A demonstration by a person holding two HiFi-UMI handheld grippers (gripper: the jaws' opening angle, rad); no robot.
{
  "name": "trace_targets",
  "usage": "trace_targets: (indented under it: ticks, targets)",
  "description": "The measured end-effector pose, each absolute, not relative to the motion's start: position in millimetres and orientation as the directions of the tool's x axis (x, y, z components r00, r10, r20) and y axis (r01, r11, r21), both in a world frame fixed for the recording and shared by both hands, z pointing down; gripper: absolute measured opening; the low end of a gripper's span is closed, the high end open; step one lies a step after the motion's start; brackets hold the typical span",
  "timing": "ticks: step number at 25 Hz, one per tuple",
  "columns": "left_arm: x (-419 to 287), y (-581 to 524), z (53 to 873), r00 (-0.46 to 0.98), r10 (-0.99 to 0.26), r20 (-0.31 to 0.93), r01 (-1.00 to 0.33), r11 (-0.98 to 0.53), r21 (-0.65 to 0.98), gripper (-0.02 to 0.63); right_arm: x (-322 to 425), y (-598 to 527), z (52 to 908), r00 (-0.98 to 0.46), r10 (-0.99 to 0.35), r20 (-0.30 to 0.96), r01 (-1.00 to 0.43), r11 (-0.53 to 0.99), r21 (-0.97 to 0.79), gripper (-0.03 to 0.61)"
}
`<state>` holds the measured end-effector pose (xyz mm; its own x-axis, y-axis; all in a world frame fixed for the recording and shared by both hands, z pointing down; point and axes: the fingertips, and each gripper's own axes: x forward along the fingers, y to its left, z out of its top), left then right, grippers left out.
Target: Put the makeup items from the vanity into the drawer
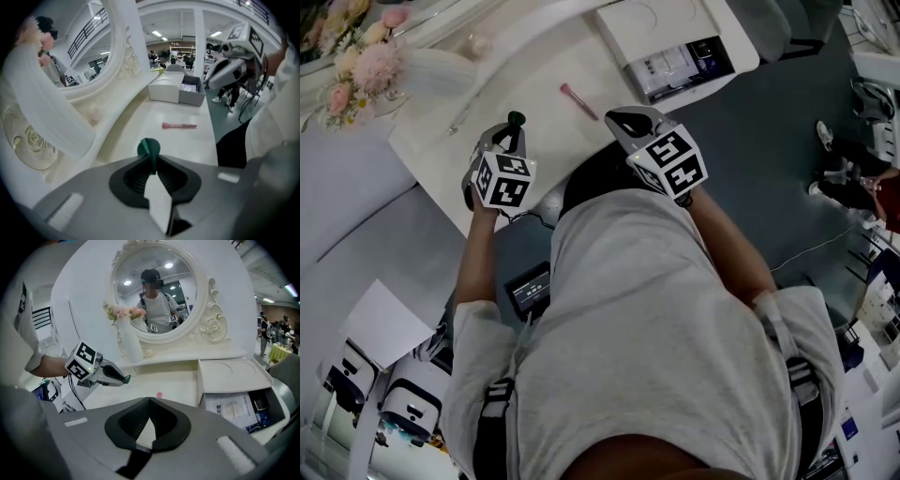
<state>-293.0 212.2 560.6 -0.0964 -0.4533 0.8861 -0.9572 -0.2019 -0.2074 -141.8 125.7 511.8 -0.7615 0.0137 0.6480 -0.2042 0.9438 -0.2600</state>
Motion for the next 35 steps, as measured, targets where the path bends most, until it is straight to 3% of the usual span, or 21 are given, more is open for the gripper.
trace_targets:
  ticks: [15,35]
  targets:
    - [-197.4,107.2,517.3,0.003,-0.629,0.777,-0.939,-0.268,-0.214,0.044,-83.6,59.9,493.7,-0.836,-0.178,0.519,-0.389,0.859,-0.332,0.0]
    - [-66.7,10.1,508.7,0.082,-0.578,0.812,-0.84,-0.478,-0.255,0.045,15.4,-10.7,476.8,-0.842,-0.256,0.475,-0.429,0.851,-0.303,-0.002]
